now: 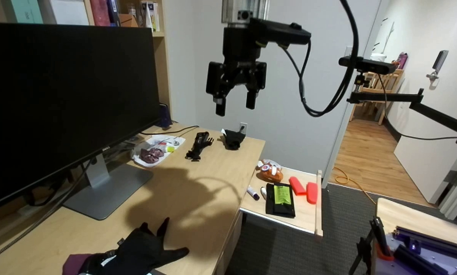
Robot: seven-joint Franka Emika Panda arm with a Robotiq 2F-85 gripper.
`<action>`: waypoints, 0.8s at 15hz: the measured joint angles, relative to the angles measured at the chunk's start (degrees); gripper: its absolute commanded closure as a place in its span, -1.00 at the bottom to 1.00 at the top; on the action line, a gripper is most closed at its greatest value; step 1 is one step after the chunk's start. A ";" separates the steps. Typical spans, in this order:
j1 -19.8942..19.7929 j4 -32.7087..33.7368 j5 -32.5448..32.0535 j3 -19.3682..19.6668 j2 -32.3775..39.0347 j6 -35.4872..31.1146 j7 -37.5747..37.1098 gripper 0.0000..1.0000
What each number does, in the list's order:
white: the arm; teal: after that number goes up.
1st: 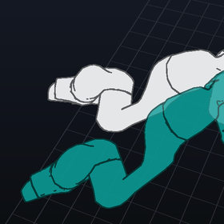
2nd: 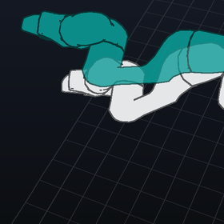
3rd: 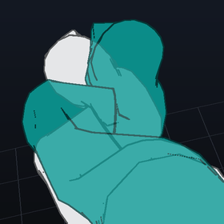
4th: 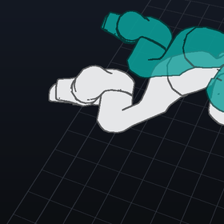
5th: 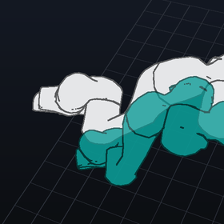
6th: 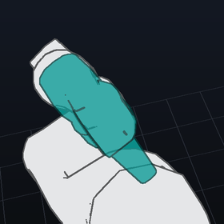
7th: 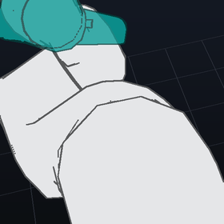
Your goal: Move the black glove on the right to the left side of the desk
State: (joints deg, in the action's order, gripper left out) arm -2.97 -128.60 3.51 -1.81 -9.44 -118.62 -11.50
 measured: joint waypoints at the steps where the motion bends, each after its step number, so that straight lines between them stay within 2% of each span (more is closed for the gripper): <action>1: 0.14 0.25 0.00 0.28 0.85 0.00 0.02 -1.00; 12: 0.92 -0.17 0.00 0.19 -1.78 0.33 0.02 -1.00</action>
State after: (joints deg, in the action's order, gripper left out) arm -2.05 -128.77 3.52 -1.62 -11.22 -118.29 -11.48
